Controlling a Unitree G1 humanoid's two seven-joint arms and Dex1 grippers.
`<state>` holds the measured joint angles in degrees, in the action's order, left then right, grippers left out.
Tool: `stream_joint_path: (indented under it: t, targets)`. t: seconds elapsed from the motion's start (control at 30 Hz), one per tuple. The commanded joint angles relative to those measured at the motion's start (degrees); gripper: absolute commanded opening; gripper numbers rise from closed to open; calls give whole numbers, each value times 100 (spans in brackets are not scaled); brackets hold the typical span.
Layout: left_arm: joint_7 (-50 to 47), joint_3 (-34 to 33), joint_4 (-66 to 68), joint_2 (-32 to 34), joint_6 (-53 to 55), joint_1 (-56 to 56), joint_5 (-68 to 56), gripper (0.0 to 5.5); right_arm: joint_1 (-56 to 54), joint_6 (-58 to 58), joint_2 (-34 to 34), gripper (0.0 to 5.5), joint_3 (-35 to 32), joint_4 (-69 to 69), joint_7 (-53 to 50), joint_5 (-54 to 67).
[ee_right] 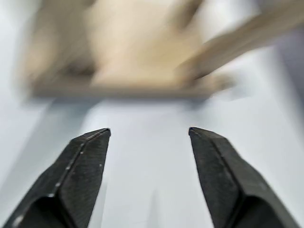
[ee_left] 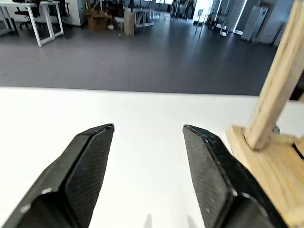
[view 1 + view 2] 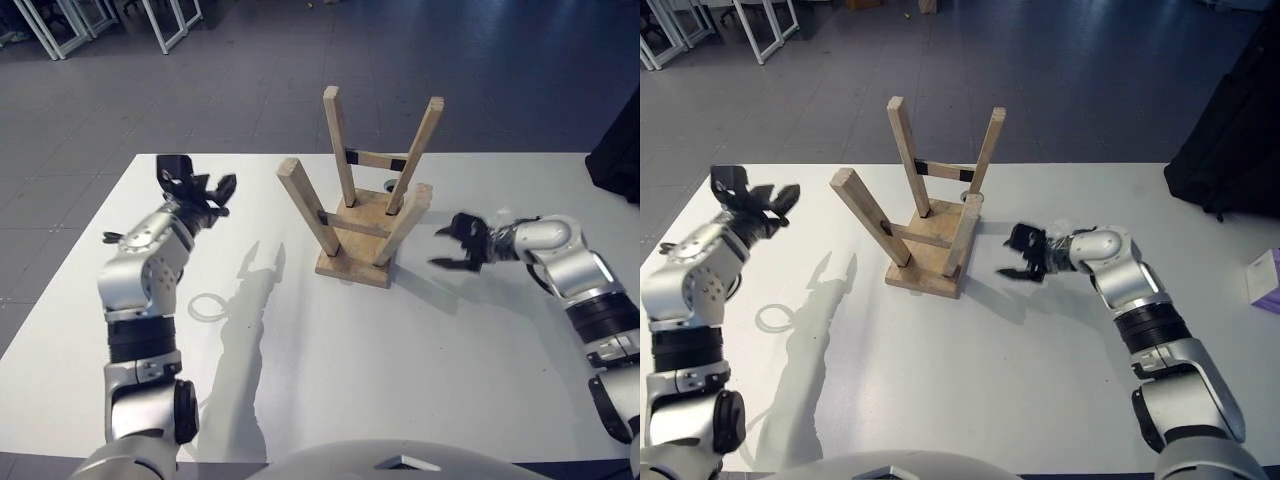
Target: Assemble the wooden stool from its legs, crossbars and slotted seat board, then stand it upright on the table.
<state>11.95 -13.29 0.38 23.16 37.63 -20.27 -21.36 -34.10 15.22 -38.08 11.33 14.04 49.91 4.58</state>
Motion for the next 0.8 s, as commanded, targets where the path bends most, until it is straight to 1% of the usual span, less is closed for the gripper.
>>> stream_joint_path:
  t: [0.03, 0.1, 0.17, 0.2, 0.23, 0.27, 0.3, 0.37, 0.43, 0.5, 0.63, 0.7, 0.73, 0.8]
  targets:
    - [-342, 255, -471, -467, 0, 605, 202, 266, -308, 1523, 869, 222, -1380, -2019, -1531, 955]
    - [-436, 343, -612, -664, 44, 745, 239, 266, -698, 2585, 1762, 222, -2181, -3082, -2738, 1903]
    - [-485, 356, -663, -740, 78, 757, 262, 266, -1220, 3183, 2598, 222, -2858, -3672, -3806, 3019]
    - [-493, 343, -654, -745, 86, 733, 272, 266, -1365, 3330, 2857, 222, -3061, -3799, -4164, 3399]
    - [-493, 326, -649, -742, 94, 714, 277, 266, -1316, 3468, 3014, 222, -3111, -3889, -4363, 3609]
    - [-485, 317, -635, -732, 103, 683, 281, 266, -1053, 3578, 3111, 222, -3009, -3949, -4460, 3664]
    - [-465, 317, -604, -717, 103, 643, 287, 266, -637, 3634, 3185, 222, -2764, -3995, -4489, 3611]
    - [-435, 330, -549, -703, 104, 569, 300, 266, 88, 3649, 3266, 222, -2220, -4043, -4444, 3457]
    - [-438, 324, -541, -708, 114, 532, 301, 266, 540, 3534, 3209, 222, -1677, -4013, -4330, 3214]
    - [-445, 314, -488, -722, 102, 486, 305, 266, 670, 3384, 3280, 222, -1523, -3849, -4344, 3083]
    - [-504, 227, -475, -738, 104, 524, 292, 266, 98, 3251, 3193, 222, -1941, -3720, -4510, 3201]
    - [-554, 174, -509, -766, 102, 589, 294, 266, -463, 3386, 3081, 222, -2486, -3832, -4738, 3649]
    - [-578, 151, -550, -787, 110, 632, 296, 266, -657, 3432, 2951, 222, -2711, -3858, -4796, 3782]
    - [-616, 93, -639, -817, 110, 754, 291, 266, -678, 3428, 2397, 222, -2914, -3719, -4617, 3644]
